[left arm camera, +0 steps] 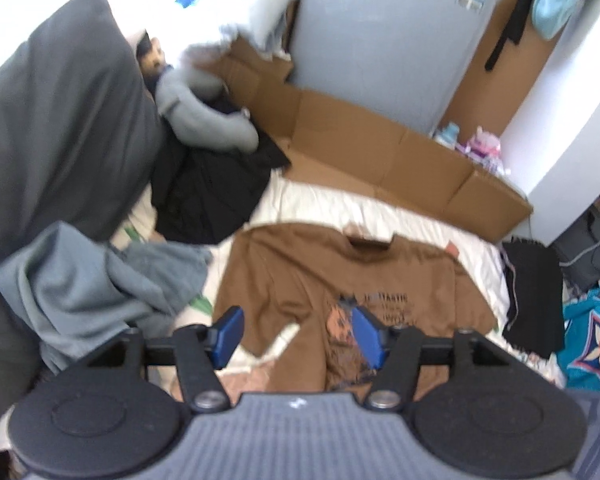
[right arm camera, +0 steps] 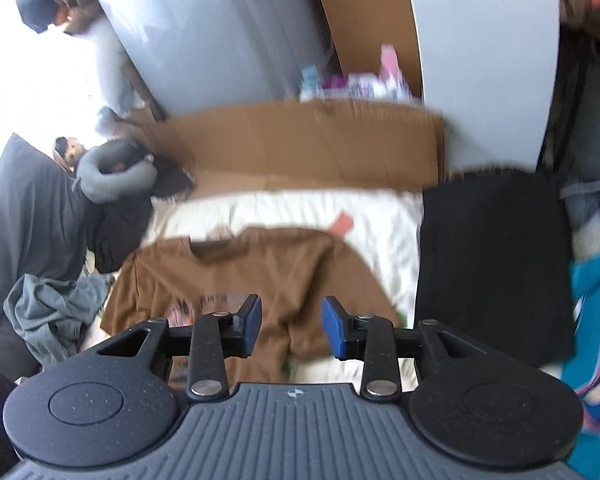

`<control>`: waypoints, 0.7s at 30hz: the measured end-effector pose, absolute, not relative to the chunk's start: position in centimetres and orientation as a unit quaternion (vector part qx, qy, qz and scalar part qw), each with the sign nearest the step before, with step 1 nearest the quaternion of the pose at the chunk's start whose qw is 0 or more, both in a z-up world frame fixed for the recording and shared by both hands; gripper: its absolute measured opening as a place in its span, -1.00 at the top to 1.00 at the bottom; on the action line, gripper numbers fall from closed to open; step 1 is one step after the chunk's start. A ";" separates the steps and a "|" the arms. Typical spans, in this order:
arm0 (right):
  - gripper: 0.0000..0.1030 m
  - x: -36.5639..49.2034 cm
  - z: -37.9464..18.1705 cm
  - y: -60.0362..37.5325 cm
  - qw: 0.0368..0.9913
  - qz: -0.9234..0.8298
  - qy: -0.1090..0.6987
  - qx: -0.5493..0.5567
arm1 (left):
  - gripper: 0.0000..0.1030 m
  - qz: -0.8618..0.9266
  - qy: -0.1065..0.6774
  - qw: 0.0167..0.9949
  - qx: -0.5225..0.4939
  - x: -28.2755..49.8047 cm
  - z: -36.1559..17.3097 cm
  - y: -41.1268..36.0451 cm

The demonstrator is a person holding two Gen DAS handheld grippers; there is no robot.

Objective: Fold clothes

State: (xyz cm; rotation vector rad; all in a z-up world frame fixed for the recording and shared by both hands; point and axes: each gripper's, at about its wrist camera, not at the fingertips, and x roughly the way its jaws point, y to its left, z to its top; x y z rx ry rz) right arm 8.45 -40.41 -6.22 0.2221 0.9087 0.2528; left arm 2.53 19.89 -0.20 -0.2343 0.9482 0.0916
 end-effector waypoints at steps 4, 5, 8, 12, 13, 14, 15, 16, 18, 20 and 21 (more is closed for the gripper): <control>0.15 9.9 -1.5 -40.5 0.890 0.129 0.430 0.074 | -0.51 0.051 0.438 0.891 -0.104 3.2 1.9 20.6; 0.14 10.2 -0.2 -40.6 0.891 0.133 0.429 0.069 | -0.54 0.051 0.435 0.893 -0.102 3.5 2.3 20.7; 0.00 11.0 3.7 -40.8 0.894 0.147 0.420 0.049 | -0.57 0.047 0.427 0.898 -0.099 4.3 3.3 21.0; -0.12 11.7 7.1 -40.8 0.897 0.152 0.413 0.034 | -0.64 0.042 0.416 0.903 -0.096 5.5 3.9 21.3; -0.14 12.0 7.6 -40.8 0.897 0.154 0.413 0.030 | -0.64 0.041 0.415 0.904 -0.095 6.0 4.0 21.4; -0.15 12.3 8.2 -40.7 0.897 0.155 0.413 0.026 | -0.64 0.041 0.415 0.904 -0.094 6.4 4.0 21.6; -0.17 12.5 8.4 -40.6 0.897 0.155 0.414 0.020 | -0.64 0.041 0.415 0.904 -0.094 6.9 3.9 21.7; -0.19 12.8 8.4 -40.5 0.896 0.156 0.416 0.015 | -0.64 0.041 0.416 0.904 -0.094 7.4 3.8 21.8; -0.20 13.3 7.7 -40.2 0.894 0.160 0.418 0.009 | -0.64 0.040 0.417 0.903 -0.094 8.4 3.5 22.2; -0.20 13.7 6.3 -39.8 0.895 0.165 0.415 0.009 | -0.64 0.041 0.420 0.902 -0.093 9.6 3.0 22.4; -0.20 13.9 5.6 -39.7 0.895 0.167 0.414 0.009 | -0.64 0.040 0.422 0.901 -0.091 10.3 2.7 22.6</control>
